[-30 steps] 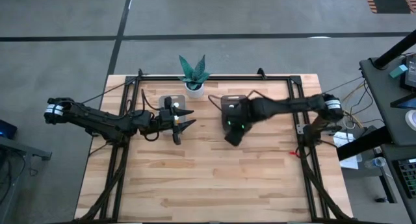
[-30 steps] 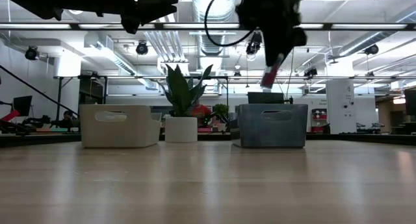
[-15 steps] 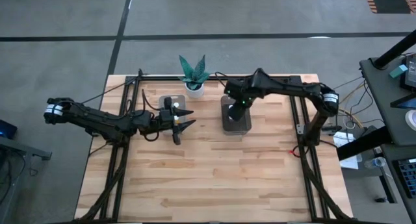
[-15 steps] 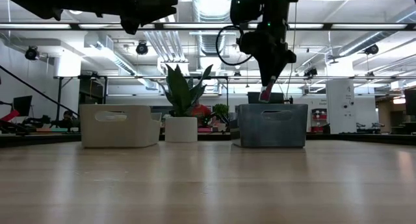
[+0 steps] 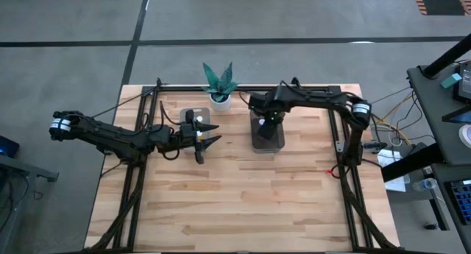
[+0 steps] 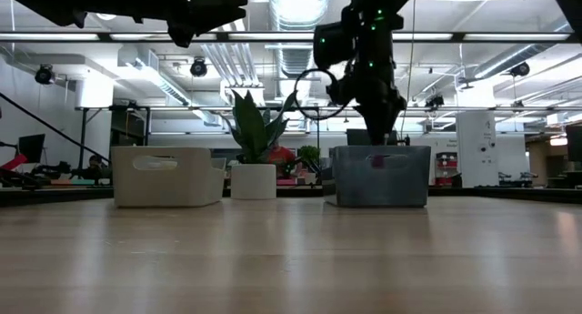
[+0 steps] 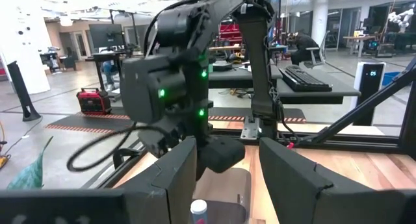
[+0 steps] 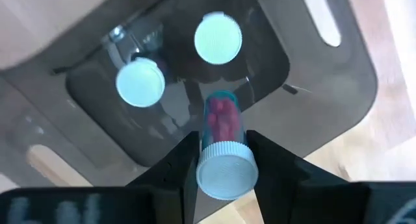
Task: Pick and place medicine bottles into bin by pill shape (circle, oval)
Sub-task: Put the blue capsule bottle into the black bin
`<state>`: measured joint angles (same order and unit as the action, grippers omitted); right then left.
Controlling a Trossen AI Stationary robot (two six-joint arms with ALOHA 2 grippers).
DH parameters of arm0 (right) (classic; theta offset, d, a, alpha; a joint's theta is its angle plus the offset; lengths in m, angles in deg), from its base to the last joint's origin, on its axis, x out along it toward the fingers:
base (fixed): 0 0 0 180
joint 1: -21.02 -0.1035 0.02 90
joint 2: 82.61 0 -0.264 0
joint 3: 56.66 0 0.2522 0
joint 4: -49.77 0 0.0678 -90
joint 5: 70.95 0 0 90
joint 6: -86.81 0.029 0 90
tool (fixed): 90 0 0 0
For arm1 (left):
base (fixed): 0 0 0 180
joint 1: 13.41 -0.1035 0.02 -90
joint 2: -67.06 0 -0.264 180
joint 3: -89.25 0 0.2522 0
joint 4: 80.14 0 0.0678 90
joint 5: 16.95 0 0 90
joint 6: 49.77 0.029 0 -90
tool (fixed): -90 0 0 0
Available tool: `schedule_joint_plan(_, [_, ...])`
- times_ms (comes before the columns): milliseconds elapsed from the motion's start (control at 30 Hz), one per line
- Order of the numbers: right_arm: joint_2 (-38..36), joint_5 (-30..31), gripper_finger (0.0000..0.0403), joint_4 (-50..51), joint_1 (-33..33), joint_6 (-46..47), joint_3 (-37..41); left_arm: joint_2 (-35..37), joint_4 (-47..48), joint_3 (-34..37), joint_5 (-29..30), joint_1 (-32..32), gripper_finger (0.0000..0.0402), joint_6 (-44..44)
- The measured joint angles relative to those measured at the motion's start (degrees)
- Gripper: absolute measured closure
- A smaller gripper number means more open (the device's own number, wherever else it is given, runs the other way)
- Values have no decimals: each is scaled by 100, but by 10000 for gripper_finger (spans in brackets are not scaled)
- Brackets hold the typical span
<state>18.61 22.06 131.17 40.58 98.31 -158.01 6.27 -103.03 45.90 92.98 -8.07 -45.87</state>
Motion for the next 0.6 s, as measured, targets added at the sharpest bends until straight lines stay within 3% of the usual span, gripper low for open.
schedule_joint_plan(600, [169,-20,294,-178,-11,-515,441,0,11,0,-2,0,249,0])
